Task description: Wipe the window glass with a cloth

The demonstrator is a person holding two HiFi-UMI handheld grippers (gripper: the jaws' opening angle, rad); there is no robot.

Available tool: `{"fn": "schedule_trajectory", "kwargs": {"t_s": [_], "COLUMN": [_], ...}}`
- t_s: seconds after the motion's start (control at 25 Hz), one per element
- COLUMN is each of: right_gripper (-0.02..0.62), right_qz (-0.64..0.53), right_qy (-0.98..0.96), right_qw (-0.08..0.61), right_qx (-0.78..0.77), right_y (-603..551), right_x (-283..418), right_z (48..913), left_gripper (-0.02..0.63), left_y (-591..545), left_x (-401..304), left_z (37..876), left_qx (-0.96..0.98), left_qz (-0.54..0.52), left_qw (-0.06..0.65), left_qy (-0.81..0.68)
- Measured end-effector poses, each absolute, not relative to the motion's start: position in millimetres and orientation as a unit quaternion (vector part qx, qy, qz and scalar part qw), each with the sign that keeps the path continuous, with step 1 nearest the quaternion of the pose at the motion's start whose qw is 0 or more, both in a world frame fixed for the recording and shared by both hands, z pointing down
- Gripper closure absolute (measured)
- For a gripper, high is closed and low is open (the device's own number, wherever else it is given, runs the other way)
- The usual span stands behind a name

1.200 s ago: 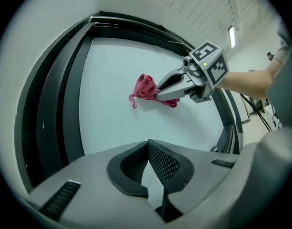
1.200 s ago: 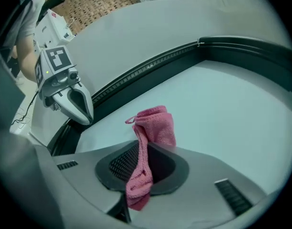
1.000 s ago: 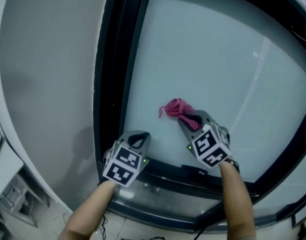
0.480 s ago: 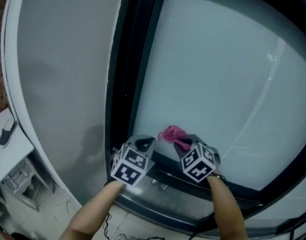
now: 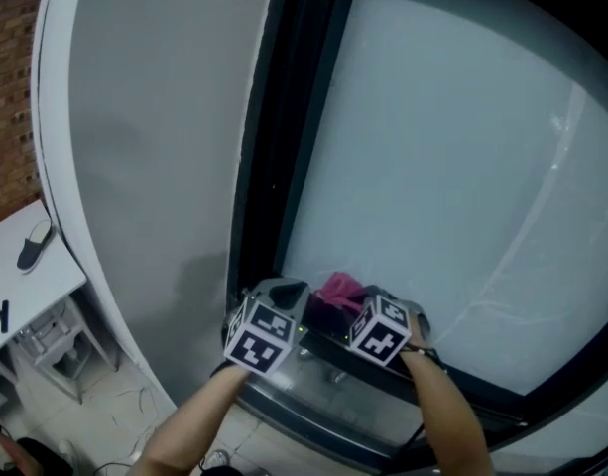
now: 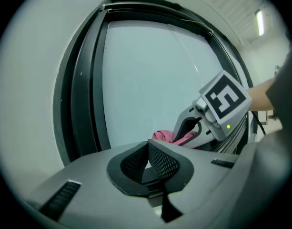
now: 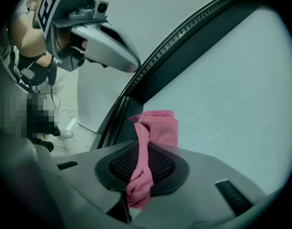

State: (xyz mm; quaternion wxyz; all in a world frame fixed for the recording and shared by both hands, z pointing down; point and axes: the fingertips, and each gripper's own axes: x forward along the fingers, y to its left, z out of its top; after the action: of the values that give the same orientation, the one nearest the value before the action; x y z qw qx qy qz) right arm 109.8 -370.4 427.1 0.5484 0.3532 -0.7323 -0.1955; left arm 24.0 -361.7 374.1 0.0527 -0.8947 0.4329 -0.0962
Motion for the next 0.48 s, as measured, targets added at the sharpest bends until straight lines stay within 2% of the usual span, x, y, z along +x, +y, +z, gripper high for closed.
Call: {"fn": "schedule_trajectory", "kwargs": {"t_s": [0.2, 0.48], "right_gripper": [0.540, 0.540], "right_qz": [-0.181, -0.182], "right_qy": [-0.728, -0.734], "right_qw": [0.577, 0.570], "right_qx": [0.323, 0.322], "right_y": [-376.1, -402.3], "right_x": [90.6, 58.6], "right_z": [453.9, 464.8], "left_gripper": [0.598, 0.598], "left_y": [-369.9, -383.7], "left_x": [9.5, -13.0], "left_z": [374.0, 375.9], "left_qx": [-0.892, -0.893], "left_qz": [-0.095, -0.101], "left_qw": [0.050, 0.051], "left_qy": [0.440, 0.435]}}
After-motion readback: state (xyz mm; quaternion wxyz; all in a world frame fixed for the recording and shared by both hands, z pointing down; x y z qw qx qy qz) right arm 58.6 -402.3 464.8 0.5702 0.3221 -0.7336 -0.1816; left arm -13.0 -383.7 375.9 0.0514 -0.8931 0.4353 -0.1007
